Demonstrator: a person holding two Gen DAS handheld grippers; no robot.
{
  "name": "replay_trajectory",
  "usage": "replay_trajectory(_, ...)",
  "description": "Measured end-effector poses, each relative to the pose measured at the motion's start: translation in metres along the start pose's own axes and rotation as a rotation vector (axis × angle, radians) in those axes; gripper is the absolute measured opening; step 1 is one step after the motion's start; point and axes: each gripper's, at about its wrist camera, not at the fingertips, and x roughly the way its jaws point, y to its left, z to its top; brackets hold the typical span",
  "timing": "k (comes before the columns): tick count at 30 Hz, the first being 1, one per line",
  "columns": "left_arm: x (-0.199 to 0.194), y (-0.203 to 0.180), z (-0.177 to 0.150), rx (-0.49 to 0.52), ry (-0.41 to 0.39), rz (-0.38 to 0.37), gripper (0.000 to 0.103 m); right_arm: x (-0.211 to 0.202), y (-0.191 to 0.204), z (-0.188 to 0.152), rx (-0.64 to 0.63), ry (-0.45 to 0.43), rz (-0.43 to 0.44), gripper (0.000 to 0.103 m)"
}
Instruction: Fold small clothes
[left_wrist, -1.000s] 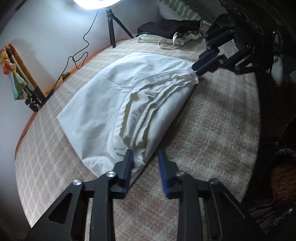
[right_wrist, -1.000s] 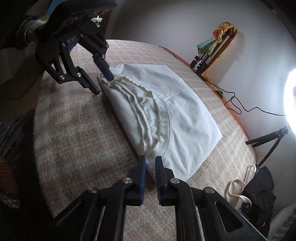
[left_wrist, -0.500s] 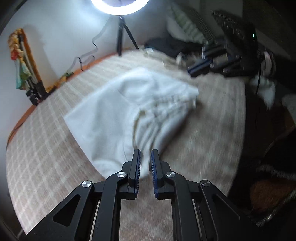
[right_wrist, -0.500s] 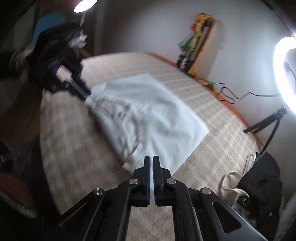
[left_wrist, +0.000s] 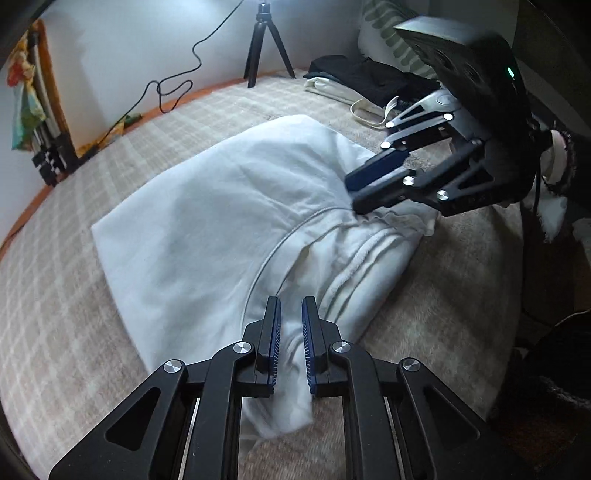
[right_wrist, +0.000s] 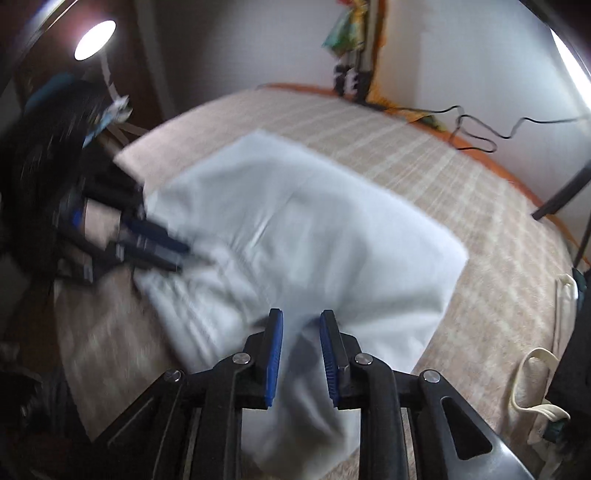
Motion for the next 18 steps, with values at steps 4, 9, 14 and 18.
replay_trajectory(4, -0.027, 0.015, 0.011, -0.074, -0.068, -0.038, 0.01, -0.023, -0.011, 0.003, 0.02, -0.054, 0.063, 0.02)
replay_trajectory(9, -0.027, 0.045, 0.057, -0.174, -0.155, 0.034, 0.01, -0.029, -0.049, 0.038, 0.18, -0.181, 0.032, 0.019)
replay_trajectory(14, 0.007, 0.045, 0.086, -0.166, -0.123, 0.084, 0.01, 0.002, -0.05, 0.069, 0.175, -0.154, 0.015, 0.011)
replay_trajectory(18, 0.037, 0.056, 0.086, -0.216, -0.081, 0.114, 0.01, 0.029, -0.045, 0.074, 0.158, -0.1, 0.009, 0.01)
